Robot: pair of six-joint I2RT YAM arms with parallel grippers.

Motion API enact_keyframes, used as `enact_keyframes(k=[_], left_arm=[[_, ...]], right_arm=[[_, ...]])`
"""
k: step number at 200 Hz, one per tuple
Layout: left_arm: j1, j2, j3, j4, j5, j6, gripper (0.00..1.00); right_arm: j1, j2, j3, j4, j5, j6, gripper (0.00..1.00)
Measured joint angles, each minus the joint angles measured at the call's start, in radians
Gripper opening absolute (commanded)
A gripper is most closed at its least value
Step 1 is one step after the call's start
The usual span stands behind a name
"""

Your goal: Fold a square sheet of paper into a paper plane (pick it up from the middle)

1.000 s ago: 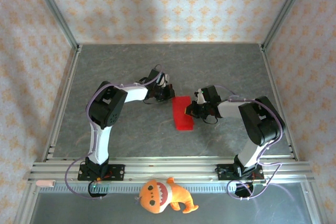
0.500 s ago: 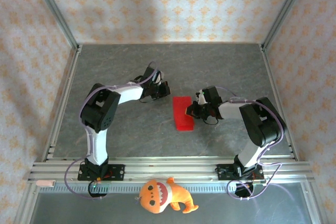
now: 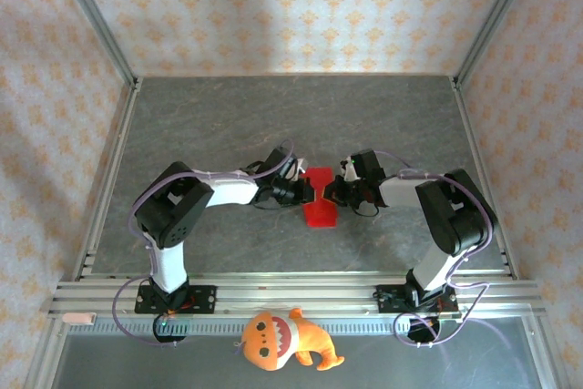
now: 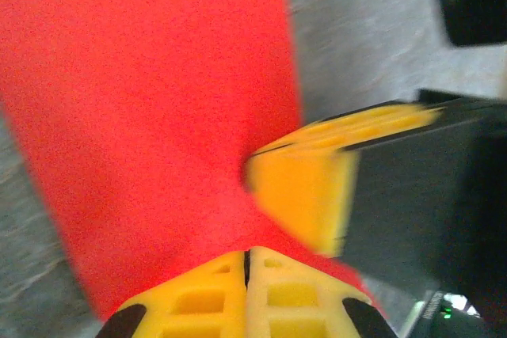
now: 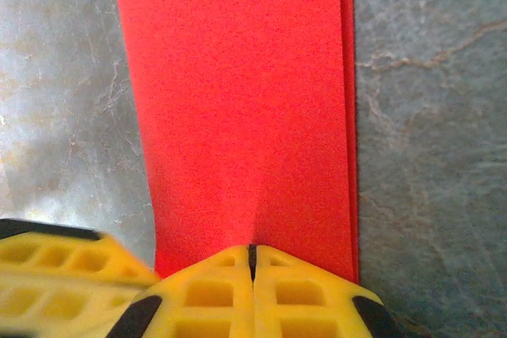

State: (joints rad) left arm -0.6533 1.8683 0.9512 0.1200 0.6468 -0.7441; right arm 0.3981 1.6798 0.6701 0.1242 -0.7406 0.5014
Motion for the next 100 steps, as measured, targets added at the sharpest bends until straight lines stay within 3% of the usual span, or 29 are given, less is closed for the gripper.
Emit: enact_keyframes(k=[100], left_arm=[[0.005, -0.045, -0.105, 0.048, -0.042, 0.054, 0.02]], right_arm=[[0.0, -0.006, -0.015, 0.016, 0.004, 0.0, 0.0]])
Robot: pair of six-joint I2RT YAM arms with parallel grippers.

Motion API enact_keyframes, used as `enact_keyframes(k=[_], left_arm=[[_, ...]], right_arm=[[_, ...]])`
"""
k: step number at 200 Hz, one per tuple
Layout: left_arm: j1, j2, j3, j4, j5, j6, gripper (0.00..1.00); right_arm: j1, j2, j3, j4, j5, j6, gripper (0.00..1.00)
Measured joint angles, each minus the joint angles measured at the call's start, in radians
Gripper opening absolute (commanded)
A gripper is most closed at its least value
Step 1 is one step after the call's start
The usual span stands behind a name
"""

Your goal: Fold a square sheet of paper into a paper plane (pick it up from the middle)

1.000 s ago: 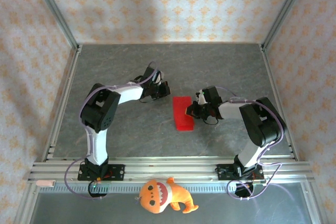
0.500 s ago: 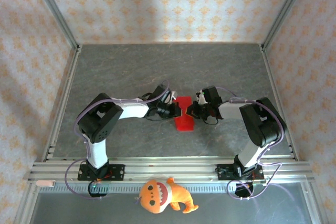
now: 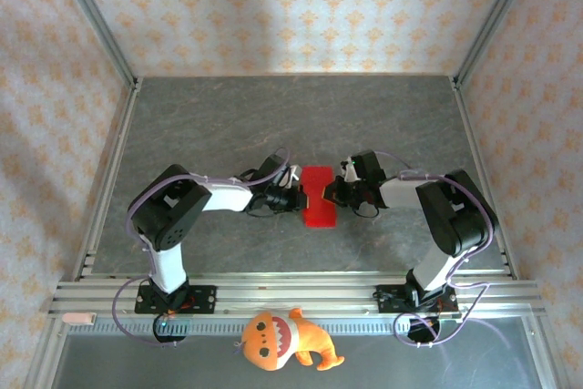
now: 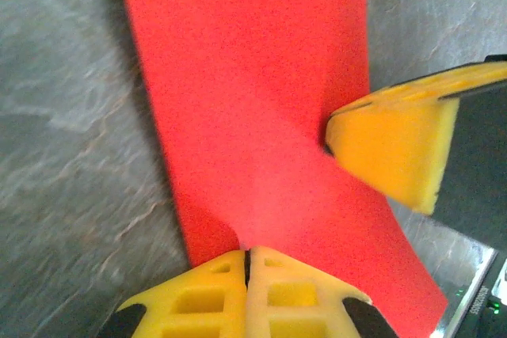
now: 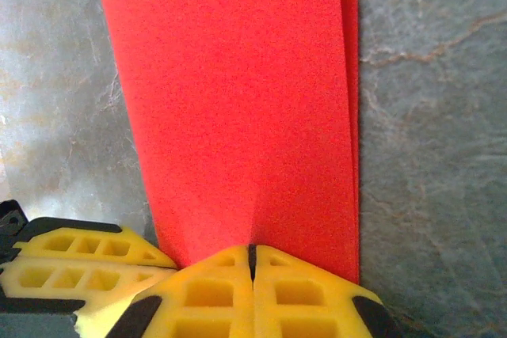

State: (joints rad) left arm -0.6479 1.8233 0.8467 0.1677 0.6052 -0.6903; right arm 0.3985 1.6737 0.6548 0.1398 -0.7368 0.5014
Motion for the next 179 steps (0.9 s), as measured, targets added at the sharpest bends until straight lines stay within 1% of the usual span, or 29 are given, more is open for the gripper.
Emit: enact_keyframes(k=[26, 53, 71, 113, 148, 179], left_arm=[[0.0, -0.047, -0.014, -0.028, -0.003, -0.019, 0.0], [0.0, -0.08, -0.014, 0.011, 0.021, -0.069, 0.0], [-0.002, -0.074, -0.01, 0.043, 0.045, -0.098, 0.0], [-0.028, -0.014, -0.007, 0.076, 0.055, -0.124, 0.01], [-0.034, 0.011, -0.035, 0.08, 0.056, -0.113, 0.01], [-0.036, -0.001, -0.052, 0.079, 0.032, -0.042, 0.01]], right_arm=[[0.0, -0.003, -0.002, 0.0, 0.005, 0.0, 0.0], [0.0, -0.009, -0.006, 0.0, 0.012, 0.001, 0.0], [0.0, -0.011, -0.008, 0.0, 0.015, 0.001, 0.0], [0.0, -0.013, -0.008, 0.0, 0.017, 0.001, 0.0], [0.0, -0.013, -0.008, 0.0, 0.019, 0.001, 0.0], [0.0, -0.013, -0.009, 0.0, 0.019, 0.0, 0.0]])
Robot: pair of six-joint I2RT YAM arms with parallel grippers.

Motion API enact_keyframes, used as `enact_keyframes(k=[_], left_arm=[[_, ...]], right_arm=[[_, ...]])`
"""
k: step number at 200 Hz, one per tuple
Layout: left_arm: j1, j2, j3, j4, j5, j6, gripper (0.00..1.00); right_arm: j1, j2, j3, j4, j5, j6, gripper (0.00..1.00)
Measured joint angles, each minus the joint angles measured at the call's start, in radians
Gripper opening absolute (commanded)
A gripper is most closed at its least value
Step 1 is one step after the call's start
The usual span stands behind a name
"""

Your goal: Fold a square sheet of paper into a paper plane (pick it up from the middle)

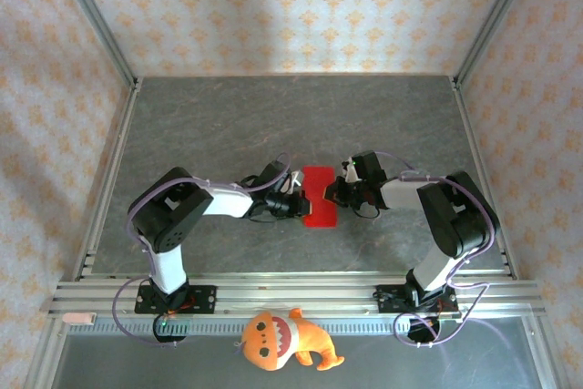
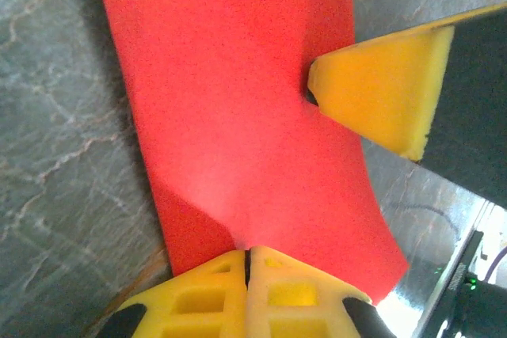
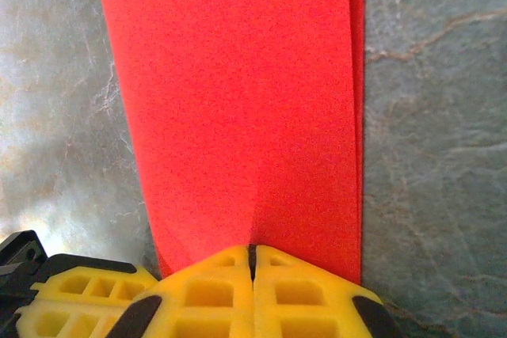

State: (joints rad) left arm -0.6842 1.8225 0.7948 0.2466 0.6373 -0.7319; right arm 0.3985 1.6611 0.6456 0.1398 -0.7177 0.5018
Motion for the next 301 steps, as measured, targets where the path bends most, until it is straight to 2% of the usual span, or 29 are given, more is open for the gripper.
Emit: enact_keyframes(k=[71, 117, 151, 218, 259, 281, 301], left_arm=[[-0.002, -0.099, -0.039, -0.084, -0.042, 0.021, 0.0], [-0.003, -0.083, 0.01, -0.026, 0.012, -0.054, 0.0], [-0.003, -0.037, 0.014, 0.006, 0.059, -0.06, 0.0], [-0.003, -0.021, -0.01, -0.07, 0.078, 0.053, 0.0], [-0.01, -0.1, -0.066, -0.124, 0.04, 0.104, 0.0], [-0.01, -0.16, -0.085, -0.197, 0.016, 0.102, 0.0], [-0.01, -0.2, -0.082, -0.198, 0.013, 0.08, 0.0]], right_arm=[[0.0, 0.0, -0.001, 0.0, 0.0, 0.0, 0.0], [0.0, 0.0, -0.001, 0.0, 0.0, 0.001, 0.0], [0.0, 0.0, -0.001, 0.003, 0.0, 0.003, 0.0], [0.0, -0.01, -0.025, 0.027, 0.003, 0.011, 0.0], [0.0, -0.011, -0.037, 0.052, 0.0, 0.022, 0.0], [0.0, -0.011, -0.037, 0.052, -0.001, 0.021, 0.0], [0.0, -0.011, -0.037, 0.052, -0.001, 0.021, 0.0]])
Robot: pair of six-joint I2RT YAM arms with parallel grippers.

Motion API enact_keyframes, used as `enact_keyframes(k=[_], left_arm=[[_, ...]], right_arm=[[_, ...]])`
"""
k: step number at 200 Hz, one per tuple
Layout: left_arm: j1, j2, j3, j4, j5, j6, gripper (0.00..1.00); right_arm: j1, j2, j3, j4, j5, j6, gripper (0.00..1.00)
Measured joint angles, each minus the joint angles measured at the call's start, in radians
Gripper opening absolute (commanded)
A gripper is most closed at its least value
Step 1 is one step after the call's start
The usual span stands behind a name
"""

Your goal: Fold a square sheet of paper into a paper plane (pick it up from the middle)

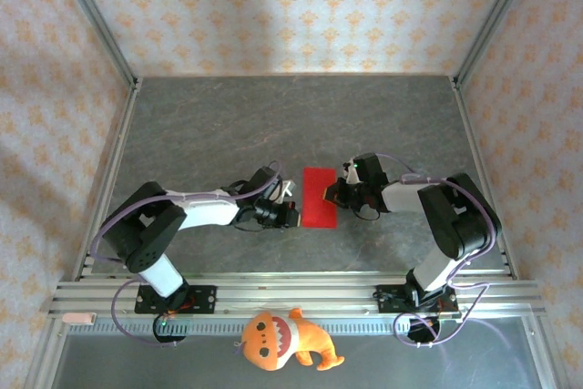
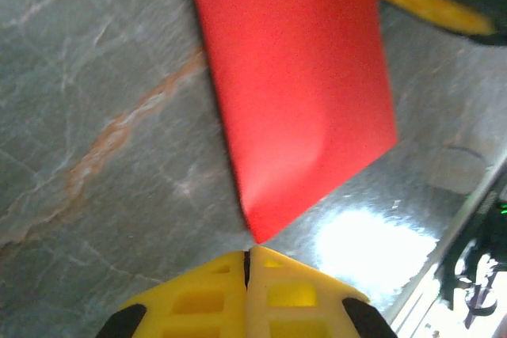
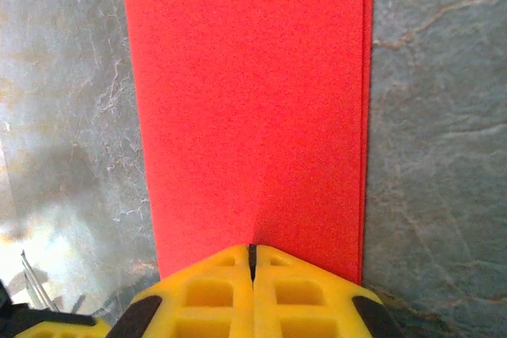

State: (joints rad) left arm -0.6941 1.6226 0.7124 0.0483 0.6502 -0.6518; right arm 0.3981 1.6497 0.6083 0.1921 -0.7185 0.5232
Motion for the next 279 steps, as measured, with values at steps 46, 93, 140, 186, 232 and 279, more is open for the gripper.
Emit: enact_keyframes(k=[46, 93, 140, 186, 232, 279], left_arm=[[-0.006, 0.024, 0.045, 0.105, 0.031, -0.071, 0.0], [-0.057, 0.158, 0.095, 0.119, 0.041, -0.081, 0.0], [-0.058, 0.154, 0.018, 0.19, 0.036, -0.071, 0.0], [-0.058, 0.084, -0.044, 0.164, 0.024, 0.004, 0.0], [-0.053, 0.027, -0.034, 0.059, 0.031, 0.021, 0.0], [0.0, 0.068, 0.071, 0.125, 0.079, -0.032, 0.0]], right_arm=[[0.0, 0.0, 0.0, 0.0, 0.0, 0.0, 0.0], [0.0, 0.0, 0.0, -0.001, 0.0, 0.0, 0.0], [0.0, -0.002, 0.0, -0.007, 0.003, 0.0, 0.0], [0.0, -0.003, 0.002, -0.012, 0.005, -0.004, 0.0], [0.0, -0.007, 0.003, -0.02, 0.011, -0.007, 0.0], [0.0, -0.013, 0.005, -0.032, 0.02, -0.008, 0.0]])
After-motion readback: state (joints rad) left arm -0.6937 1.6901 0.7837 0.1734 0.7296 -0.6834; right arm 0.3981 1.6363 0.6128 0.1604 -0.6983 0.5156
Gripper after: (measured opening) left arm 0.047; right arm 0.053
